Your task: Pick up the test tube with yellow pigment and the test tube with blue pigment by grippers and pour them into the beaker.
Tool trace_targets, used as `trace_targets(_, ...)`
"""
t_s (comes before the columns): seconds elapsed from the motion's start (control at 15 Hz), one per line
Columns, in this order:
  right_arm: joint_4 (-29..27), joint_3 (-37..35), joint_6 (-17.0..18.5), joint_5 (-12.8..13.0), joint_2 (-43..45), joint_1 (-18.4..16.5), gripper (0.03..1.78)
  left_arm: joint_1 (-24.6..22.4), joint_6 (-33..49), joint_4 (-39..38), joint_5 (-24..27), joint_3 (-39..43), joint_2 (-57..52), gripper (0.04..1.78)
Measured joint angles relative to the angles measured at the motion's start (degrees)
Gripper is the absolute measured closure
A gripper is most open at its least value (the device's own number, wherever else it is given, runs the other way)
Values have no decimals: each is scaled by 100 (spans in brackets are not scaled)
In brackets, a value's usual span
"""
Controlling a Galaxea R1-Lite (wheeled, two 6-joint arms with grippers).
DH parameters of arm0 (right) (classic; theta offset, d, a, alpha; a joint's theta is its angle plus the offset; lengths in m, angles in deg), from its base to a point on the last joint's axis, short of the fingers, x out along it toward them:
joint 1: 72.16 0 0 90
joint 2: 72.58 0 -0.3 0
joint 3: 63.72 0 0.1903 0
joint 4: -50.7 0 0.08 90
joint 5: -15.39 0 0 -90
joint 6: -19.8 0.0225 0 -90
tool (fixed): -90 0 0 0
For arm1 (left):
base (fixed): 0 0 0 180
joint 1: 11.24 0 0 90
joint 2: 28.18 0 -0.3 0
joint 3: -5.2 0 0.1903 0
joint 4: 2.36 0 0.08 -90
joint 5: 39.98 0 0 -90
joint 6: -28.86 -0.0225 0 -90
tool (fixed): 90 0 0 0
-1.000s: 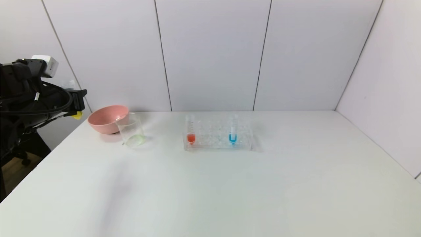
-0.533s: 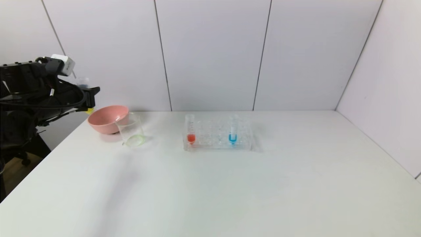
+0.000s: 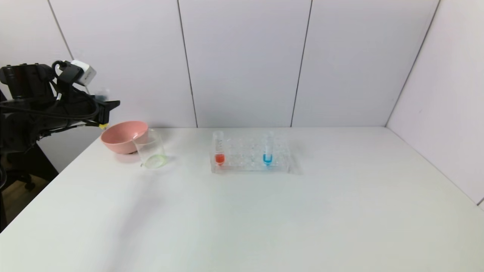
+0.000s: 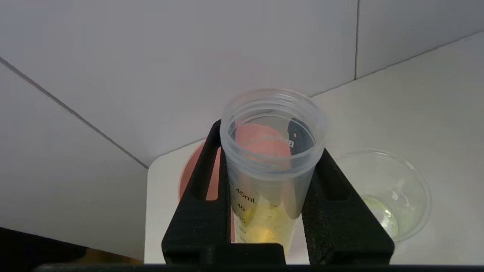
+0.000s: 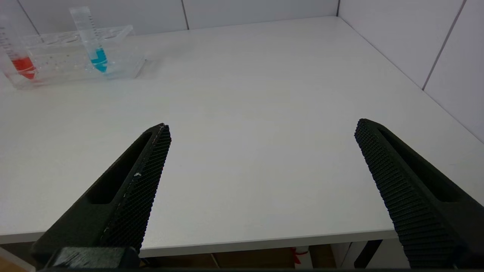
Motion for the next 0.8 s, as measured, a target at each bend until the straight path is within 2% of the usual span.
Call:
trace_targets(0.2,0,0,0,0,0,5,4,-140,-735,439,427,-428,116,129)
trace_targets(0.33,0,0,0,0,0,2,4,-185,-1268,756,545,-728,234,129)
trace_targets(0.6,0,0,0,0,0,5,4,-221,-2205,872,862,-992,513,129)
trace_targets(0.8,0,0,0,0,0,5,4,-232,-3065,1136,909,-1133,657,129)
